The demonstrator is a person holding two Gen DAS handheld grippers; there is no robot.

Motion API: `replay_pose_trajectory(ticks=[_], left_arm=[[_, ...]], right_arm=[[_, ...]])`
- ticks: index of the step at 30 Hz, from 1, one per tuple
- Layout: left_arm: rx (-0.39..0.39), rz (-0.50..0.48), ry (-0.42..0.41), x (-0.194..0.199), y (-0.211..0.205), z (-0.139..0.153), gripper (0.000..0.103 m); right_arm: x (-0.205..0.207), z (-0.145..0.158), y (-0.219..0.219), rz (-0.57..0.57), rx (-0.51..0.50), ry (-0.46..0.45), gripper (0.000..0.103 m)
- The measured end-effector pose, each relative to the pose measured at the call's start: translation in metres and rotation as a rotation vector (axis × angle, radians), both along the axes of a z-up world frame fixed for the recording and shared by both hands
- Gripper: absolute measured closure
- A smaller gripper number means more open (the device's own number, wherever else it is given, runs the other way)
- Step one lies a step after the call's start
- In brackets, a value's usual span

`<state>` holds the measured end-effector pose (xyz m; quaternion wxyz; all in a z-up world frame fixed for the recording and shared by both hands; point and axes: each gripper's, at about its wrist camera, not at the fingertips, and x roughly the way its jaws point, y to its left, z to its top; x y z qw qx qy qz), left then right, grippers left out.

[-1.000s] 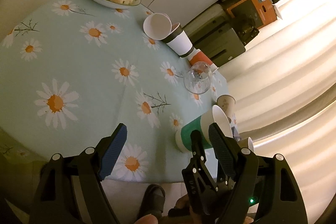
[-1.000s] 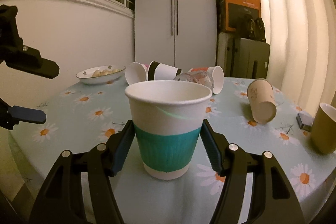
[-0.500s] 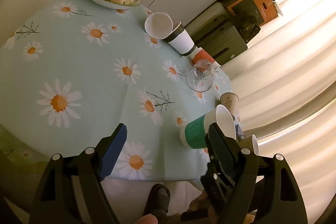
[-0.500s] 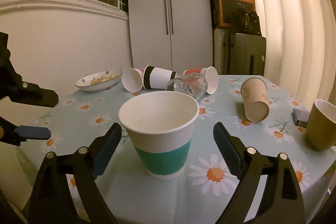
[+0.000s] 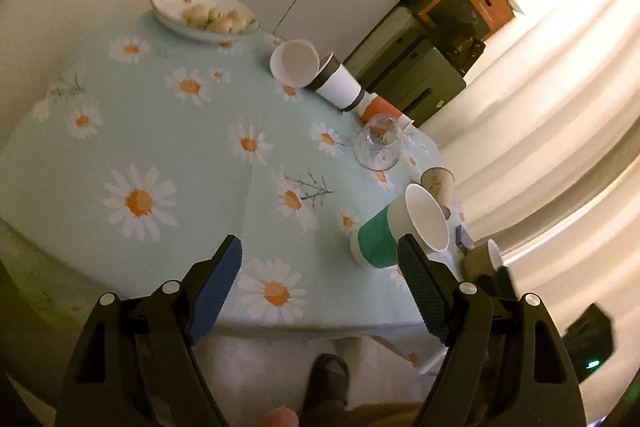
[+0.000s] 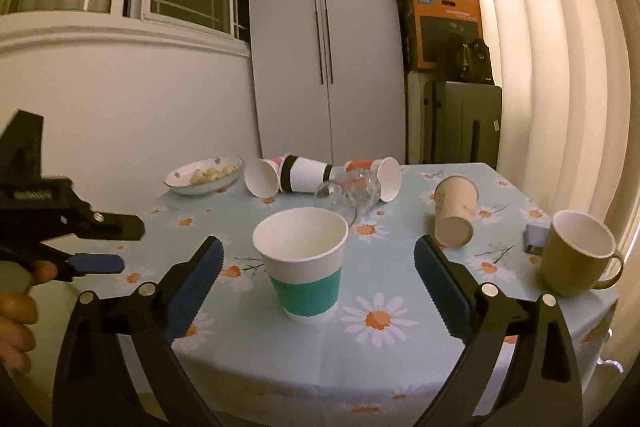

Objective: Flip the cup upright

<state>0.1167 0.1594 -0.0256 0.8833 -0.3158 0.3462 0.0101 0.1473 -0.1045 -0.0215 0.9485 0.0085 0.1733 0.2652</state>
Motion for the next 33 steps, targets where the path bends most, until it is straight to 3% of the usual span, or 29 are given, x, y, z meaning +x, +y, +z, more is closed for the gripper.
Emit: replay_pose_trajectory(ticks=[7,11,14,15,17,22,33], left_arm=[[0.113,-0.016,-0.102,-0.027,-0.017,0.022,0.024],[0.228,-0.042,-0.163,-0.045,-0.038,0.035,0.016],[0.261,-0.077,-0.201,-0.055,-0.052,0.04,0.015],[0.282,-0.087,-0.215,-0.06,-0.059,0.042,0.008],[0.316,-0.112,-0.25,-0.071,-0.072,0.046,0.007],[0.358,-0.17,-0.281,-0.093,-0.095,0.047,0.007],[0.431,-0.174,-0.321,-0.132,-0.126,0.043,0.007]], right_arm=[[-0.022,0.029,-0.047,0.085,0.018,0.04,0.005],[-0.031,0.038,-0.069,0.115,0.001,0.04,0.005],[-0.04,0.044,-0.083,0.125,-0.021,0.027,0.005],[-0.045,0.046,-0.088,0.126,-0.031,0.017,0.005],[-0.049,0.047,-0.095,0.127,-0.042,0.014,0.005],[-0.063,0.049,-0.108,0.136,-0.059,0.038,0.005],[-0.09,0.047,-0.112,0.165,-0.079,0.041,0.005]])
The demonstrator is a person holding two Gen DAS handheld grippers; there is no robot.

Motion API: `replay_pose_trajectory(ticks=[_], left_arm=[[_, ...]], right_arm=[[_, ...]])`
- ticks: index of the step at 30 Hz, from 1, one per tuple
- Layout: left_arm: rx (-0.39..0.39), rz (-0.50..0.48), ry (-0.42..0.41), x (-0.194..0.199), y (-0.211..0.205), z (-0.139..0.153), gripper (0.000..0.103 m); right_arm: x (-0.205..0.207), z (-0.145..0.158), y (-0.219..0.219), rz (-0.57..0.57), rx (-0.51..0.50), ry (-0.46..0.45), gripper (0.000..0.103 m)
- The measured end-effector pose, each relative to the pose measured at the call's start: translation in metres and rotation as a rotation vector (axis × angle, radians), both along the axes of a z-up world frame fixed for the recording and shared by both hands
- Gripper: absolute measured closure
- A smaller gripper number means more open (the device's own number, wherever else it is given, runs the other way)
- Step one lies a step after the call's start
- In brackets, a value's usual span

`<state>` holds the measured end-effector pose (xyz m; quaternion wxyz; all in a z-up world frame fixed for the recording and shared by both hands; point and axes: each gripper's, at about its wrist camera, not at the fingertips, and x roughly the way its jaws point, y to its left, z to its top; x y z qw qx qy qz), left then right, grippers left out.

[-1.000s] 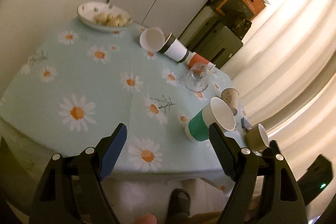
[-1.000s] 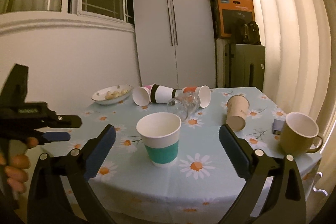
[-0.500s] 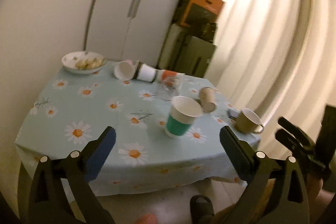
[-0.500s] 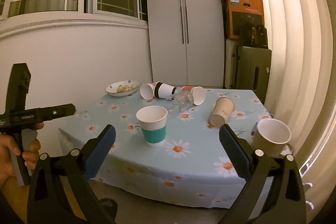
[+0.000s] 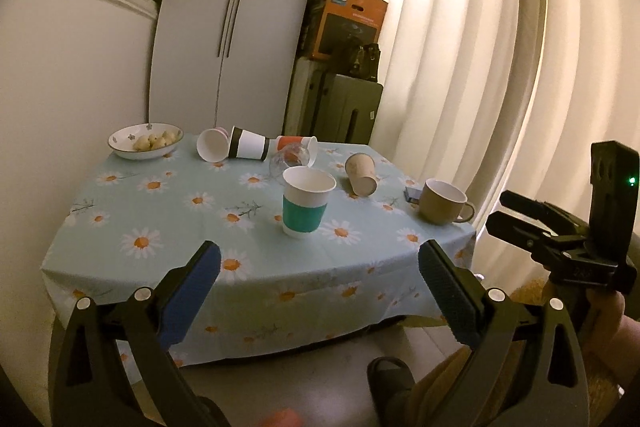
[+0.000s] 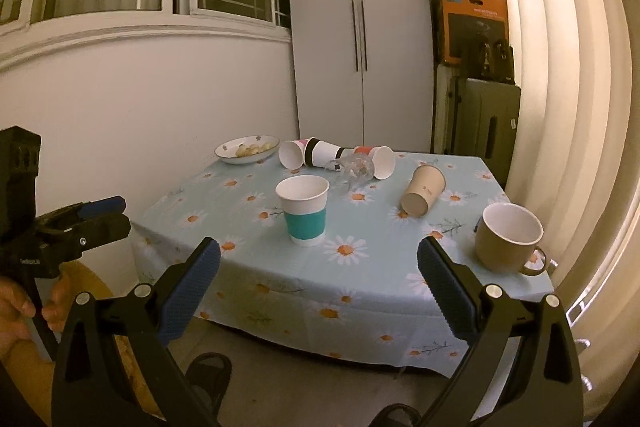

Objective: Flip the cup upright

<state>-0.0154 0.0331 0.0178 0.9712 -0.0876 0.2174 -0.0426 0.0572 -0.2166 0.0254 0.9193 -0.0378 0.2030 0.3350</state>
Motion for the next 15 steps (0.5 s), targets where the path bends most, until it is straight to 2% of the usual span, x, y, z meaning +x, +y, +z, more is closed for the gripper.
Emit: replay_pose_trajectory(ticks=[15], left_arm=[[0.028,0.007,0.027,0.0019,-0.0094,-0.0049,0.007]], right_arm=[[0.0016,-0.0057,0.0053,-0.009,-0.023,0.021,0.005]])
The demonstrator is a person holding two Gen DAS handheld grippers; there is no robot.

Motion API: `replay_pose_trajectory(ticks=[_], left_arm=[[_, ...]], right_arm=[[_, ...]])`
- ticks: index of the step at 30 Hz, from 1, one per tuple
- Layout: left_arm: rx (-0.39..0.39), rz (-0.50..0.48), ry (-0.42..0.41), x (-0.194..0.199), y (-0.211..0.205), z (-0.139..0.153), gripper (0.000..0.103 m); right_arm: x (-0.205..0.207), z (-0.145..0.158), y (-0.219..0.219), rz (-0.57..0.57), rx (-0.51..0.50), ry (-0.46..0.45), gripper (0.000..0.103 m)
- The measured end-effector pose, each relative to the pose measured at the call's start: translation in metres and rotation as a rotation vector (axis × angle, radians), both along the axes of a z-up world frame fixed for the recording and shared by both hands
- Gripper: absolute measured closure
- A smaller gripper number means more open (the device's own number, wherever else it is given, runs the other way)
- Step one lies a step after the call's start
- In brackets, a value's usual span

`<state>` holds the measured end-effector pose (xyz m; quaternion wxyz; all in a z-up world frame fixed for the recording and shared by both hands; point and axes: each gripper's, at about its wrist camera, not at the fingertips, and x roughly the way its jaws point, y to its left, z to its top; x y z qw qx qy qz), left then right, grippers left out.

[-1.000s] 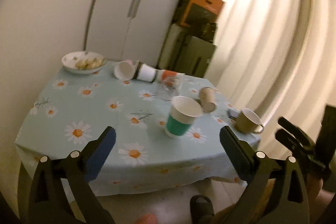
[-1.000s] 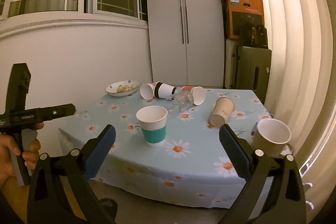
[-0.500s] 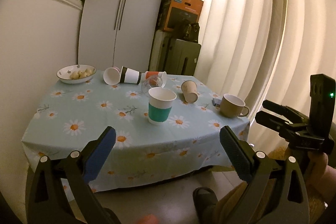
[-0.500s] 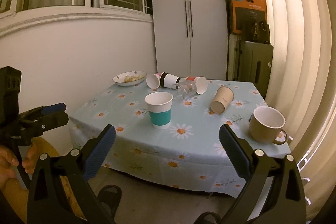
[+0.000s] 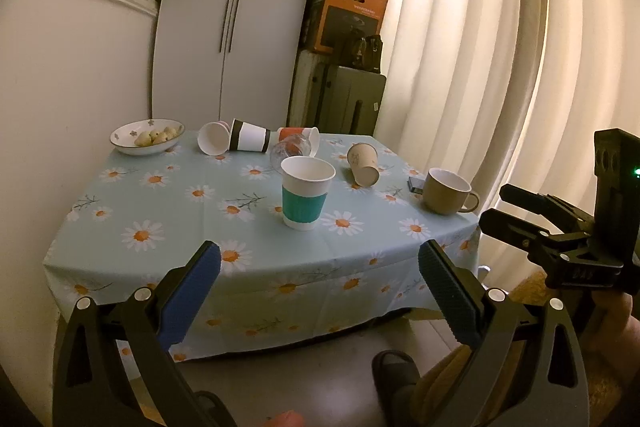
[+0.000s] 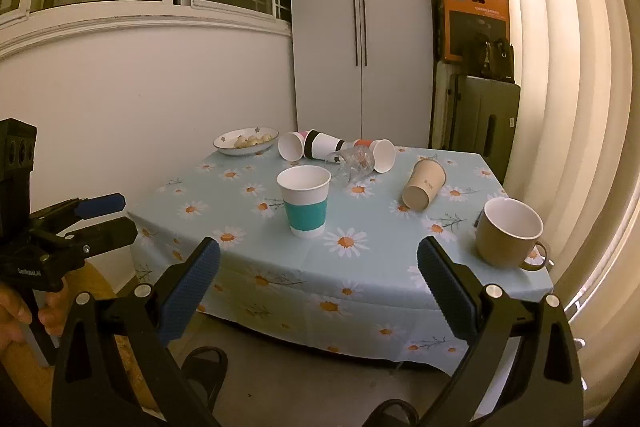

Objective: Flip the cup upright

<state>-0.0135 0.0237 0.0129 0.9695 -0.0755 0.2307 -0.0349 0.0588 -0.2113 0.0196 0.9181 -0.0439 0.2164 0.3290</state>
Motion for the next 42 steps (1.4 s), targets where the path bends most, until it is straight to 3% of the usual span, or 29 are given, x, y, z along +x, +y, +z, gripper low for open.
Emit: replay_pose_trajectory(ticks=[42], left_arm=[[-0.002,0.01,0.022,0.0036,0.0013,-0.0048,0.007]], right_arm=[[0.0029,-0.007,0.0041,0.001,-0.019,0.008,0.005]])
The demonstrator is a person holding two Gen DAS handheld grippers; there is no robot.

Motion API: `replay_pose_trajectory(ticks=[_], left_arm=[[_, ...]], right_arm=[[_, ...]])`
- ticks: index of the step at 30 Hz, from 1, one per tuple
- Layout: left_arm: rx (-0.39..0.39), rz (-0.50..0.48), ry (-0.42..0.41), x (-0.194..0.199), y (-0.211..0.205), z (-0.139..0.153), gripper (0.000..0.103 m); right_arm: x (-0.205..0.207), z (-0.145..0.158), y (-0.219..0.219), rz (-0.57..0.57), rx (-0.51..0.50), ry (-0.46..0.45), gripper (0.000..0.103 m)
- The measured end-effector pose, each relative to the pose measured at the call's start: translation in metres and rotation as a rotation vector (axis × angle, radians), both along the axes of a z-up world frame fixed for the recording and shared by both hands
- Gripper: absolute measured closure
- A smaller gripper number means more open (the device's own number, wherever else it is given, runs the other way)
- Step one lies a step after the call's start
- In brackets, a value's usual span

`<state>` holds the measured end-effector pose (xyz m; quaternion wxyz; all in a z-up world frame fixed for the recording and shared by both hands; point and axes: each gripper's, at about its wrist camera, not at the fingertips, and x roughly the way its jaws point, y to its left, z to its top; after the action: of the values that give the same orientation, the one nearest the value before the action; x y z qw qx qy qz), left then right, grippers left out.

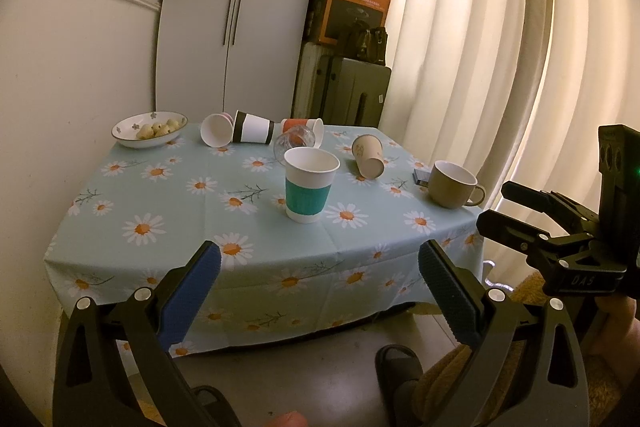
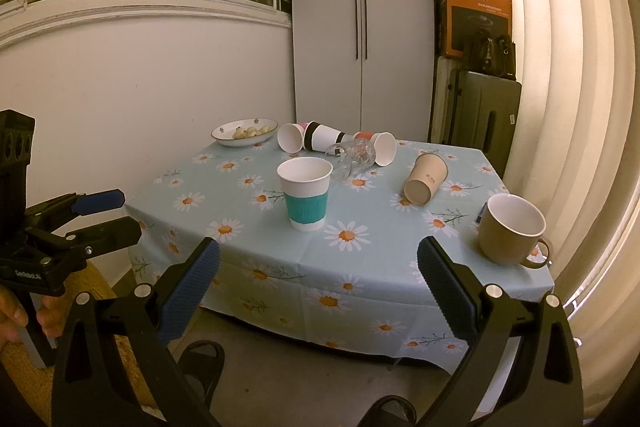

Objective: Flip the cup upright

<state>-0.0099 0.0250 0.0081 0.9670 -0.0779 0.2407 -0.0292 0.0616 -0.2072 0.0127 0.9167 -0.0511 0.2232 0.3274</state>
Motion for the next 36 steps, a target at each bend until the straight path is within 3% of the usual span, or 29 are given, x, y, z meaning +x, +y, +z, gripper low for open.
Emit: replay_pose_trajectory(ticks=[36], left_arm=[[0.002,-0.001,0.006,-0.001,0.0011,-0.0031,0.007]], right_arm=[[0.0009,-0.0034,0.0012,0.002,-0.008,0.005,0.005]])
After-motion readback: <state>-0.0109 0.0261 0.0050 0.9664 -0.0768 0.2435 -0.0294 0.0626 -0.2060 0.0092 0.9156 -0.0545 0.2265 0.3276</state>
